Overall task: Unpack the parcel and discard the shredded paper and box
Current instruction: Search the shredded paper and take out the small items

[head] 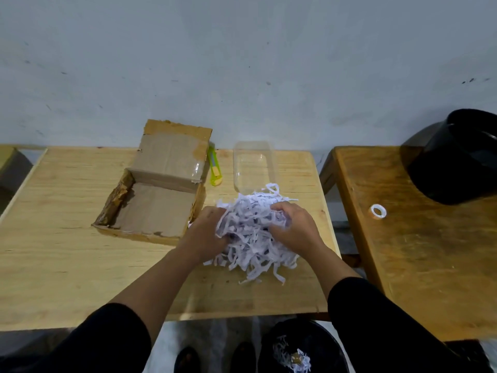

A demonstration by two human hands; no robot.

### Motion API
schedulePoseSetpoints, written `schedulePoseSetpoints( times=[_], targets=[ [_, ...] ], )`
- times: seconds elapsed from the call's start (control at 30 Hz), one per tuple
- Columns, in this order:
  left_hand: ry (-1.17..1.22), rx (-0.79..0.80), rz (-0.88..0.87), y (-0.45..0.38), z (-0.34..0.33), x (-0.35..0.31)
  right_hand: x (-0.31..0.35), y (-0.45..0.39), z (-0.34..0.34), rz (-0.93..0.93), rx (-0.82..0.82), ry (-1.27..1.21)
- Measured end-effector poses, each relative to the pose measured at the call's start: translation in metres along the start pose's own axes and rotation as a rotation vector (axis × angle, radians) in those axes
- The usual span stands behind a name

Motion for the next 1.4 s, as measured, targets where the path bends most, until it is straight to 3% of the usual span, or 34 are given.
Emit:
schedulePoseSetpoints(
  times=[0.1, 0.2, 0.27, 0.4, 0.7, 0.87, 0.97, 1.07, 1.17, 1.4],
  targets=[
    [-0.029, -0.035, -0.198, -0.001, 0.001, -0.028, -0.001, 0.001, 0.005, -0.027, -0.018, 0.003],
    [-0.128, 0.174, -0.132, -0.006, -0.034, -0.034, 0.004, 0.004, 0.001, 0.006, -0.013, -0.069],
    [-0.136, 0.224, -0.043, -0.009, -0.053, -0.029, 0.013, 0.006, -0.002, 0.093, -0.035, -0.054],
    [-0.041, 0.105, 0.006, -0.014, -0.046, -0.024, 0.012, 0.002, -0.003, 0.129, -0.007, -0.007],
    [0.034, 0.005, 0.144, -0.014, -0.007, 0.002, -0.014, -0.005, 0.015, -0.006, -0.092, 0.048],
    [-0.094, -0.146, -0.142, -0.011, 0.002, -0.044, 0.001, -0.005, 0.008, 0.081, -0.082, -0.004],
    [-0.236, 0.028, -0.14, -0.014, -0.028, -0.047, 0.003, -0.006, -0.018, 0.102, 0.112, 0.058],
    [-0.246, 0.145, -0.054, -0.018, -0.042, -0.031, -0.008, -0.009, -0.026, 0.067, 0.155, 0.122],
    [-0.163, 0.088, -0.038, -0.02, -0.027, -0.027, -0.01, -0.012, -0.006, 0.04, 0.033, 0.141],
    [-0.221, -0.028, 0.099, -0.023, -0.005, -0.012, -0.022, -0.016, 0.022, -0.065, -0.183, 0.153]
  ],
)
Point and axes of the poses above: each hand's wrist, its own y-axis away from the middle knuckle, its own z-axis out of the back of the hand, x = y × z, the point moved 9 cm from there along -y, towards the middle knuckle, and after that the axes turned 7 degrees about y, right-handed, at the moved point
